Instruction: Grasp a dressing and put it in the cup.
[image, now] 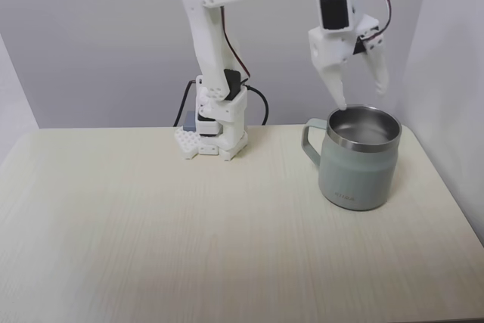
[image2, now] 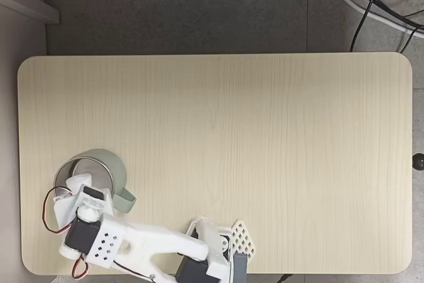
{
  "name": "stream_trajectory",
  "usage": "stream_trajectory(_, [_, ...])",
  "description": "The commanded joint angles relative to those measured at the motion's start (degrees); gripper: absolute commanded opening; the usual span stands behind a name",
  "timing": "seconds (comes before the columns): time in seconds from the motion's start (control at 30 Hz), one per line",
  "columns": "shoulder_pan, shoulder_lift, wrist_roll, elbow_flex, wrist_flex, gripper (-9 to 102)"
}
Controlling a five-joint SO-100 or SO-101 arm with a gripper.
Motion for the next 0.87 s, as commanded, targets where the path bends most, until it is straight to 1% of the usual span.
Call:
stream_trajectory(0.0, [0.35,-4.57,0.18,-1.23,-0.44,26])
stream_trajectory(0.3, [0.79,-10.20,0.97,-6.42,-2.46,25])
stream_trajectory(0.5, [0.70,-13.01,0.62,-11.78,-5.45,25])
stream_trajectory(0.67, [1.67,-12.04,-1.32,-13.10,-5.45,25])
stream_trajectory(0.83, [5.54,-11.60,-3.96,-10.46,-4.66,25])
